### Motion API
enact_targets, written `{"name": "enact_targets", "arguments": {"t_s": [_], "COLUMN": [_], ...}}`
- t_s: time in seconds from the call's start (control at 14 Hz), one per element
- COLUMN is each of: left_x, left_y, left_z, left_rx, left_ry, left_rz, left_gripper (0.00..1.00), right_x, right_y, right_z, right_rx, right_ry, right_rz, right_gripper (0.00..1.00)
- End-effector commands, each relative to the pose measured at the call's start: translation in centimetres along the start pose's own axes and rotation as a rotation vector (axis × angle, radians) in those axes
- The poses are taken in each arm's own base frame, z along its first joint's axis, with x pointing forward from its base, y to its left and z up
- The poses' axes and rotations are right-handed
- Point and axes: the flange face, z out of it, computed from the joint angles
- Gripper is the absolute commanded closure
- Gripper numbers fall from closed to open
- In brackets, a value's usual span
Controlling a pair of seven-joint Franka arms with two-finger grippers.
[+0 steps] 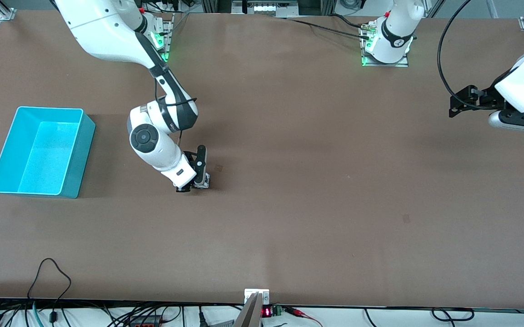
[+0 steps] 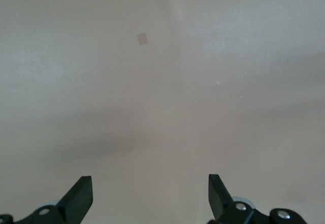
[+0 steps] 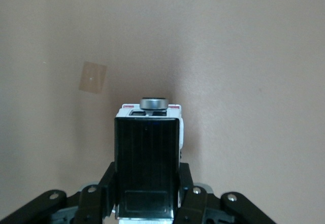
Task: Wind and store white jeep toy
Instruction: 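Lift the jeep and carry it over the cyan bin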
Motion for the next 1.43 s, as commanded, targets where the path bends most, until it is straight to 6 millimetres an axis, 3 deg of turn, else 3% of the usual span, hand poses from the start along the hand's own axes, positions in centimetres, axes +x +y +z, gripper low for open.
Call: {"name": "enact_targets", "arguments": {"t_s": [0.0,0.29,0.72,1.15,1.36], "left_x": [-0.5,-0.5,-0.5,-0.5,-0.5], "left_y": [0.2,0.2,0.5,0.4,0.6], "left_z": [-0.8,-0.9,-1.1,-1.1,-1.1], "left_rx": [0.007,0.007,0.008,0.008,0.006], "left_ry": [0.0,0.0,0.004,0.003,0.003], "left_rz": [-0.003,-0.003,0.001,-0.002,0.001], "left_gripper": [0.0,0.0,0.0,0.0,0.0], "right_x": [-1.6,-5.8,-10.4,-14.2,-18.5], "right_y": [1.3,2.5,2.7,1.6,1.4], "right_z": [-5.3,-9.7,-13.8,-16.5,-17.8], "right_rx": [0.018,-0.004,0.0,-0.107,-0.116], "right_ry": [-0.013,-0.056,-0.122,-0.314,-0.354], "right_rz": [0.128,0.417,0.845,1.137,1.244], "right_gripper": [1.0,1.0,1.0,1.0,1.0]}}
